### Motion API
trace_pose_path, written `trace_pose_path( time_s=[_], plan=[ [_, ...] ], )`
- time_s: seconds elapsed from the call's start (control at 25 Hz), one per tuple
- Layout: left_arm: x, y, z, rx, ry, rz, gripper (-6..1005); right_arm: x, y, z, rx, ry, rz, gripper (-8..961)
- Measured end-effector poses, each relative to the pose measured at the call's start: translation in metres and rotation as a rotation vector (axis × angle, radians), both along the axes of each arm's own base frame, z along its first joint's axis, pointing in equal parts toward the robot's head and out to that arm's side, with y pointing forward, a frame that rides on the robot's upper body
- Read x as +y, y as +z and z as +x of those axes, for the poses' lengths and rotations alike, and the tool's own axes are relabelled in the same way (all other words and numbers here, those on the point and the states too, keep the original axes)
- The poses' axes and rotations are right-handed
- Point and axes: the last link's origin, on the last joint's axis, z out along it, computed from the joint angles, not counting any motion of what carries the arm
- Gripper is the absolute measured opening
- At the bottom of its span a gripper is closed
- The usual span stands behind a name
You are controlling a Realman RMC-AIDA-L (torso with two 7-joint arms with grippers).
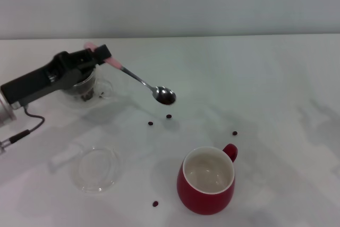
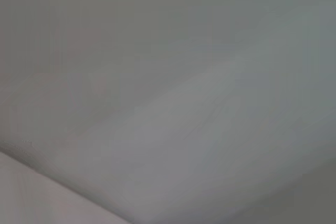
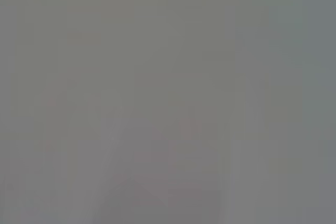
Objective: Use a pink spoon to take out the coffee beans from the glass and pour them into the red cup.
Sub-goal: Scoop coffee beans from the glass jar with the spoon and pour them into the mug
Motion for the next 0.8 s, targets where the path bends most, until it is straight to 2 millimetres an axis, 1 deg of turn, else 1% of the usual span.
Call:
trace_pose_path(
  time_s=[0.16, 0.4, 0.44, 0.48, 0.56, 0.64, 0.8],
  plan=[
    [-0.003, -0.008, 0.006, 0.003, -0.022, -0.038, 131, -0.002, -0.002, 0.001, 0.002, -0.005, -0.007, 375],
    [-0.007, -0.03, 0.022, 0.044, -0.098, -0.112, 132, -0.003, -0.002, 0.001, 0.002, -0.009, -0.011, 375],
    [-0.007, -0.03, 0.022, 0.044, -0.098, -0.112, 132, -0.003, -0.002, 0.002, 0.003, -0.01, -0.011, 375],
    [-0.008, -0.037, 0.03, 0.076, -0.142, -0.141, 132, -0.003, -0.003, 0.002, 0.003, -0.013, -0.012, 375],
    [-0.008, -0.043, 0.034, 0.096, -0.17, -0.158, 132, -0.004, -0.003, 0.003, 0.005, -0.018, -0.013, 375],
    [-0.008, -0.047, 0.038, 0.113, -0.195, -0.165, 131, -0.004, -0.003, 0.003, 0.006, -0.023, -0.015, 375],
    [-0.004, -0.046, 0.043, 0.149, -0.241, -0.14, 131, -0.006, -0.004, 0.005, 0.01, -0.035, -0.016, 375]
  ],
)
